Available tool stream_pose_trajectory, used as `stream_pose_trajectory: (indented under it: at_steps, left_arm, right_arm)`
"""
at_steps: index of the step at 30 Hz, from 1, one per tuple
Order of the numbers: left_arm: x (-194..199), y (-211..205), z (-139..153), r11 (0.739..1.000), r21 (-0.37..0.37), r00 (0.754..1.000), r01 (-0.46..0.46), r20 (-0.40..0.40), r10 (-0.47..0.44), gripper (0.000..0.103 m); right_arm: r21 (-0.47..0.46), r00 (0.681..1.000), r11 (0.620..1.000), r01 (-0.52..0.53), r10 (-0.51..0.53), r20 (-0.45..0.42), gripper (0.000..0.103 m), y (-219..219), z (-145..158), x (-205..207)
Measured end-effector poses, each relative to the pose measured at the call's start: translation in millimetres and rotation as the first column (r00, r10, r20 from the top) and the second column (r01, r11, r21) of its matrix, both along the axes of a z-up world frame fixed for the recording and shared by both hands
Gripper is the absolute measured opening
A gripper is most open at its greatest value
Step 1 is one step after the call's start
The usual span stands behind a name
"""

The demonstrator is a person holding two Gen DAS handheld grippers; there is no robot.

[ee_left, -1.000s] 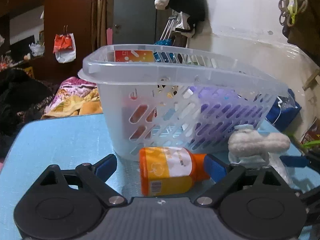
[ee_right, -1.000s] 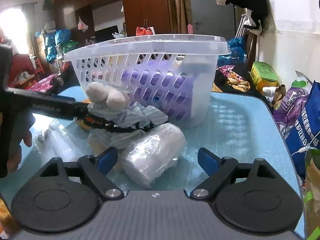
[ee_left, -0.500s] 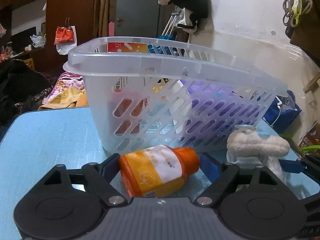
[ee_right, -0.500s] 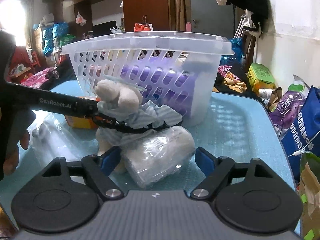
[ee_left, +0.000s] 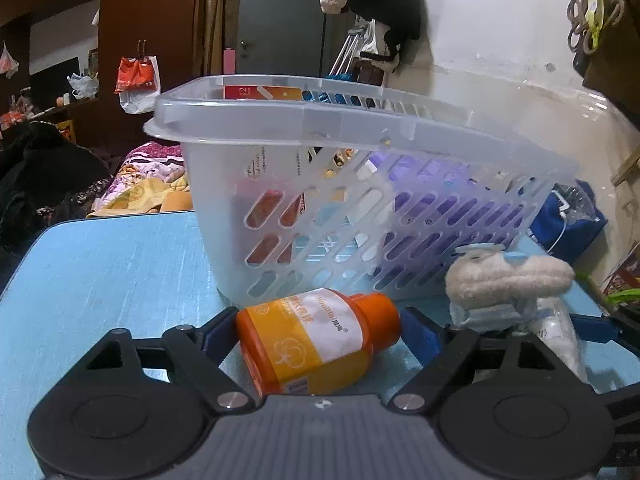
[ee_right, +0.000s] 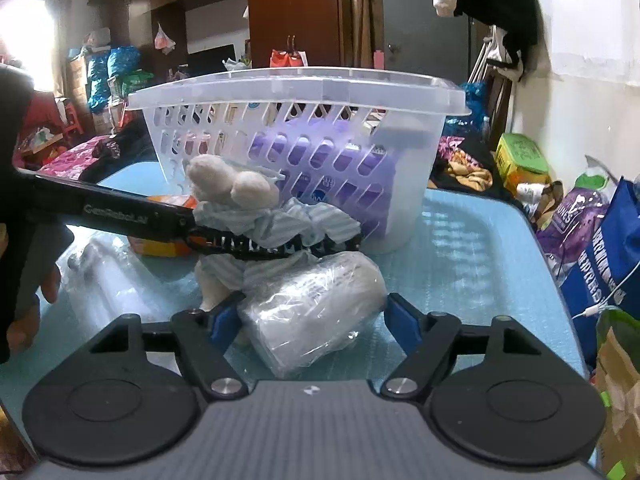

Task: Organize objects
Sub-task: 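Carry the orange bottle into the basket while the right gripper carries the wrapped roll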

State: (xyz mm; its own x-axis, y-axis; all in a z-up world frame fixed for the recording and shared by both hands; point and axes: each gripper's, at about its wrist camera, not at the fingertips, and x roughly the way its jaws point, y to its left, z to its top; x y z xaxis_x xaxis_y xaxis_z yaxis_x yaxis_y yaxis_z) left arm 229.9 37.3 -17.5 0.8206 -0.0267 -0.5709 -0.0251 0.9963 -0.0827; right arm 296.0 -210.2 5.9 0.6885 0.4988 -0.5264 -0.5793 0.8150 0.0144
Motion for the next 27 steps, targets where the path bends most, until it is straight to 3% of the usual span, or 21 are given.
stream_pose_trajectory:
  at_steps: [6, 17, 23, 27]
  left_arm:
    - [-11, 6, 6, 0.999, 0.036, 0.999, -0.03, 0.039, 0.028, 0.088]
    - [-34, 23, 31, 0.999, -0.048, 0.99, 0.009, 0.138, -0.002, 0.088]
    - [-56, 26, 81, 0.989, -0.119, 0.963, 0.09, 0.262, -0.056, 0.088]
    - [-33, 20, 128, 0.988, -0.114, 0.947, 0.103, 0.314, -0.063, 0.088]
  right_arm:
    - [0.025, 1.0, 1.0, 0.011, -0.012, 0.028, 0.078, -12, 8, -2]
    - [0.083, 0.997, 0.996, 0.011, -0.017, 0.072, 0.078, -28, 23, -5]
    - [0.169, 0.99, 0.985, -0.032, 0.007, 0.144, 0.078, -31, 73, -7]
    - [0.18, 0.974, 0.982, -0.061, 0.02, 0.225, 0.078, -11, 115, 12]
